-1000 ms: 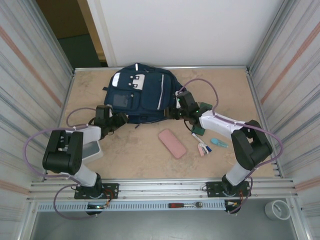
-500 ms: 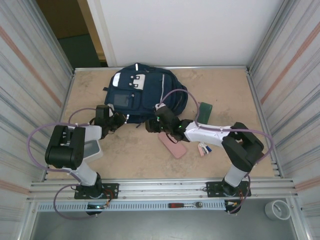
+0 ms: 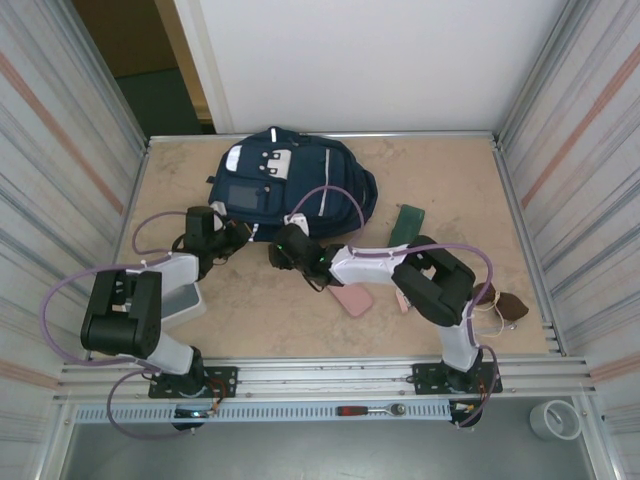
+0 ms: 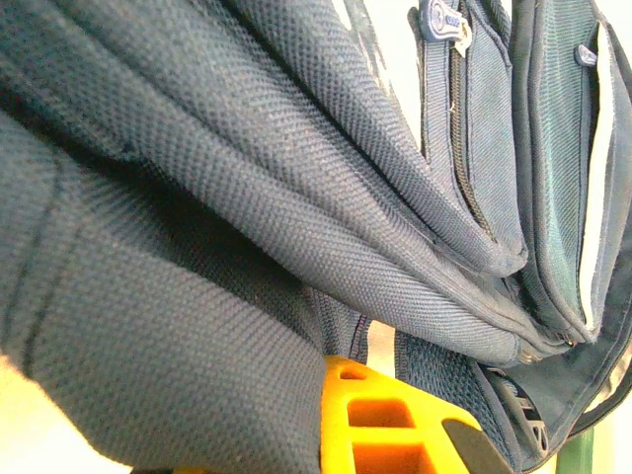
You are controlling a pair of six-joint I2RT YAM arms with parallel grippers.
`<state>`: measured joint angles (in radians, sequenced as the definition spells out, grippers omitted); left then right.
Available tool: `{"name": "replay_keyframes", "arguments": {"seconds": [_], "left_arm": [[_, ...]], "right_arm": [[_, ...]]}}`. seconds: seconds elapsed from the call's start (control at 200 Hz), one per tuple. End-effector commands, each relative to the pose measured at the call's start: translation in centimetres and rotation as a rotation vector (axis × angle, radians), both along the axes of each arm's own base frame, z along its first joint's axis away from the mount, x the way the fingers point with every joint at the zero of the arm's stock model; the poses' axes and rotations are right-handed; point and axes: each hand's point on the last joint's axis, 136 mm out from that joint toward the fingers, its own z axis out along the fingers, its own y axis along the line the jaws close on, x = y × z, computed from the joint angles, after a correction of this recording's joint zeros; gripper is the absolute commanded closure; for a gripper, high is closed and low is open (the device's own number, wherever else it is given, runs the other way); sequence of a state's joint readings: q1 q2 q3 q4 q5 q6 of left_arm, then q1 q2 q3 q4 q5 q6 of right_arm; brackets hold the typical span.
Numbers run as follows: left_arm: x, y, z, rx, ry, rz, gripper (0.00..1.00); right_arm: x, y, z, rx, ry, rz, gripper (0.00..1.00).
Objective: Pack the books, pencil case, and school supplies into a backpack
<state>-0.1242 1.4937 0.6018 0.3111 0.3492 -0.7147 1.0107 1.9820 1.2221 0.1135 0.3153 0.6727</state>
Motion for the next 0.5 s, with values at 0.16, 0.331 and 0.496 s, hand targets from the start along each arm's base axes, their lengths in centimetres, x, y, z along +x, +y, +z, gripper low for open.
{"name": "replay_keyframes", "arguments": {"seconds": [0.16, 0.331, 0.496], "left_arm": [[0.2, -1.3, 3.1, -0.041, -0.081, -0.071, 1.00], [0.1, -1.3, 3.4, -0.035, -0.082, -0.073, 1.00], [0.0, -1.3, 3.4, -0.031, -0.083, -0.074, 1.00]], "right_arm": [[1.7, 0.2, -1.3, -0.078, -0.116, -0.080, 0.52], [2.6, 0.4, -1.8, -0.093, -0.155, -0.113, 0.56], [3.5, 1.0, -1.3, -0.102, -0.213, -0.106, 0.63]]}}
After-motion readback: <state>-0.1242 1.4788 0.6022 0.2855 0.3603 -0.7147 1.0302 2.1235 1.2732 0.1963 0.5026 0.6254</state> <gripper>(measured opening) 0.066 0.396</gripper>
